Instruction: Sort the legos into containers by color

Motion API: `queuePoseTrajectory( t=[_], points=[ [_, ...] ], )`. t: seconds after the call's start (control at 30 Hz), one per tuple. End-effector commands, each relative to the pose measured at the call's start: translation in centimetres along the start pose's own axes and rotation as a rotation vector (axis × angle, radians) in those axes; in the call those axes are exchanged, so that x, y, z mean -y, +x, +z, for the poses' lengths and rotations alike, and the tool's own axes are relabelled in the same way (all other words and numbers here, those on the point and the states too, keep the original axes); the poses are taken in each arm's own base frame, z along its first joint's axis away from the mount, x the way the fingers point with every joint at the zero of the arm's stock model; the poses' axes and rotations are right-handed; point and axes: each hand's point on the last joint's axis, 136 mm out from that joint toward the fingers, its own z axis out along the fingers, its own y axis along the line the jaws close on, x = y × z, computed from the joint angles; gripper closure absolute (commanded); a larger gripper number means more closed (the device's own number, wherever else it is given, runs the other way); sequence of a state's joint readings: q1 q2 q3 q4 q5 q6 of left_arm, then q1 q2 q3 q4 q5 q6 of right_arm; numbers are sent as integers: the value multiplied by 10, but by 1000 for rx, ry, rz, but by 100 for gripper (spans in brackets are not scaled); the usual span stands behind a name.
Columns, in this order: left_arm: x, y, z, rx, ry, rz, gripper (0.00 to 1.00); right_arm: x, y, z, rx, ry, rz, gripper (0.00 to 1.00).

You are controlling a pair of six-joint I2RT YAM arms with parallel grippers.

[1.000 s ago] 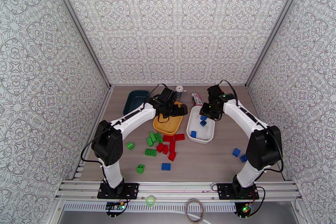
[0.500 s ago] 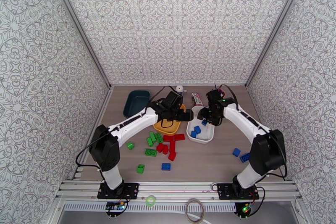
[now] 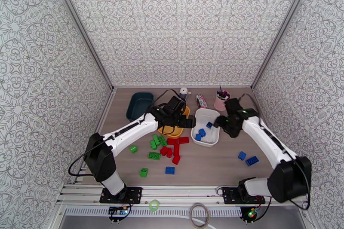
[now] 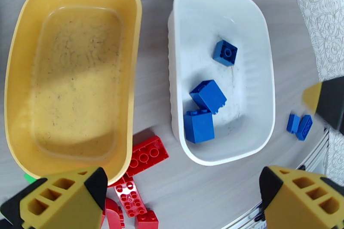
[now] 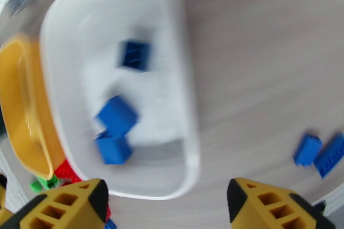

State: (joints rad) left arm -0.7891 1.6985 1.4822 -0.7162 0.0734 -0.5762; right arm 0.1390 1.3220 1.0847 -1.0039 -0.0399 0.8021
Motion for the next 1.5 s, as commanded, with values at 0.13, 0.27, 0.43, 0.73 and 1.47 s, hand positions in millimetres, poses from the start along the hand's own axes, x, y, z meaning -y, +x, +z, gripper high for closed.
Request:
queuePoseTrajectory(
  t=[0.13, 0.27, 0.43, 0.73, 1.47],
  points=[
    [47, -2, 5, -51, 39, 213, 1, 89, -9, -10, 70, 187, 352, 11],
    [65, -6, 11, -63, 83, 245, 1, 130, -4, -10, 41, 317, 473, 11],
    [80, -5, 16, -98, 127, 286, 1, 161, 0, -6, 57, 390, 619, 12],
    [96, -2, 29, -156, 166, 365, 1, 185, 5, 16, 38, 416, 744, 16],
    [133, 24, 56, -240, 166, 508, 1, 216, 4, 58, -19, 483, 789, 25]
  ],
)
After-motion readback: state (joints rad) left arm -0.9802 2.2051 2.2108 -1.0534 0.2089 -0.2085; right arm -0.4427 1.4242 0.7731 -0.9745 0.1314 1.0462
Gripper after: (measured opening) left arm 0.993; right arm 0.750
